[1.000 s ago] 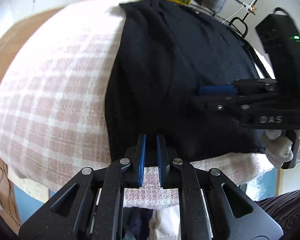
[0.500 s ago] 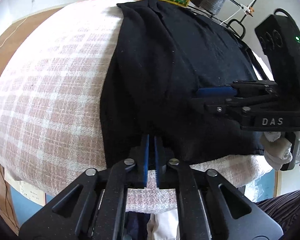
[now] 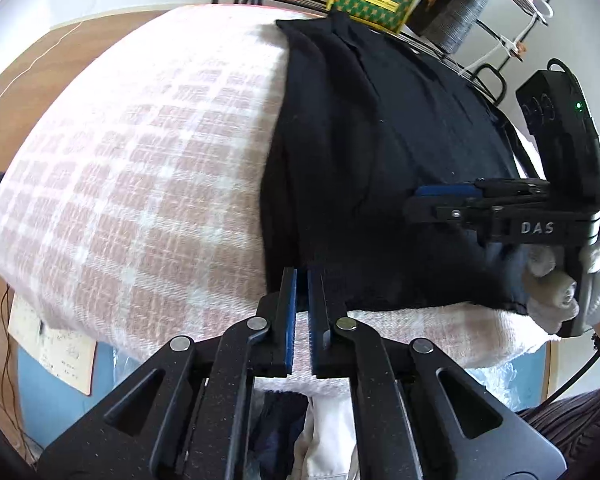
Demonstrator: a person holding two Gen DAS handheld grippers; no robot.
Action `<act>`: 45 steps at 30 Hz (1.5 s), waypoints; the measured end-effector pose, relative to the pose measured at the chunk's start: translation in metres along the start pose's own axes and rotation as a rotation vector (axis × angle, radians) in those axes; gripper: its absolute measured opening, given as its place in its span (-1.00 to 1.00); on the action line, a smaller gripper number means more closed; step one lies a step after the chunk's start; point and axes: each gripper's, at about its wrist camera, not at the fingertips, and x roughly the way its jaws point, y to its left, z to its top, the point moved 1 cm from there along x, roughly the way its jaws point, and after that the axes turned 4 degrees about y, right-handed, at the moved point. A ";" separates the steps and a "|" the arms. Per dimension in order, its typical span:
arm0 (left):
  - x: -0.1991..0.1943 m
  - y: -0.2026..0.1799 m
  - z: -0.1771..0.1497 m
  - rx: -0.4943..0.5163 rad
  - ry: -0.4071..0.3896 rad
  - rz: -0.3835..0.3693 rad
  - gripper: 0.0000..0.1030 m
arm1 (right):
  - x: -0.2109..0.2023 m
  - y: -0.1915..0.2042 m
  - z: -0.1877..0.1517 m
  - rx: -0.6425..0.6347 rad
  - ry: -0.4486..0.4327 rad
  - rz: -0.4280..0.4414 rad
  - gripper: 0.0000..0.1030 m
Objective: Fold large clothes
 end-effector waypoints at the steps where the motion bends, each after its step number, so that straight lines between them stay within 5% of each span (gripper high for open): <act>1: -0.003 0.002 0.000 -0.014 -0.020 -0.008 -0.52 | -0.001 -0.001 0.003 0.004 0.007 0.007 -0.29; 2: -0.004 0.004 0.002 -0.023 -0.037 -0.011 -0.26 | -0.003 -0.002 0.006 0.010 0.008 0.013 -0.29; 3: -0.006 0.006 0.003 -0.041 -0.058 -0.017 0.22 | -0.007 -0.002 0.010 0.017 0.003 0.015 -0.29; 4: -0.006 0.008 0.005 -0.059 -0.077 -0.032 0.32 | -0.012 -0.004 0.017 0.028 -0.010 0.020 -0.27; 8: 0.008 0.012 0.016 -0.089 -0.045 -0.080 0.32 | -0.036 -0.010 0.051 0.063 -0.088 0.013 -0.21; 11: 0.018 0.018 0.018 -0.130 -0.018 -0.114 0.32 | -0.048 -0.016 0.085 0.112 -0.140 0.038 0.15; 15: 0.027 0.023 0.015 -0.186 -0.004 -0.177 0.16 | -0.050 -0.017 0.127 0.149 -0.183 0.001 0.15; 19: 0.033 0.026 0.018 -0.180 0.014 -0.195 -0.68 | -0.038 -0.010 0.167 0.126 -0.178 -0.085 0.15; 21: 0.032 0.028 0.014 -0.192 0.027 -0.218 -0.79 | -0.032 -0.011 0.185 0.135 -0.178 -0.105 0.15; 33: 0.011 0.029 0.016 -0.267 0.024 -0.401 -0.86 | 0.041 -0.047 0.279 0.215 -0.121 -0.336 0.15; 45: 0.018 0.009 0.023 -0.227 0.039 -0.390 -0.87 | 0.093 -0.069 0.303 0.160 -0.051 -0.466 0.10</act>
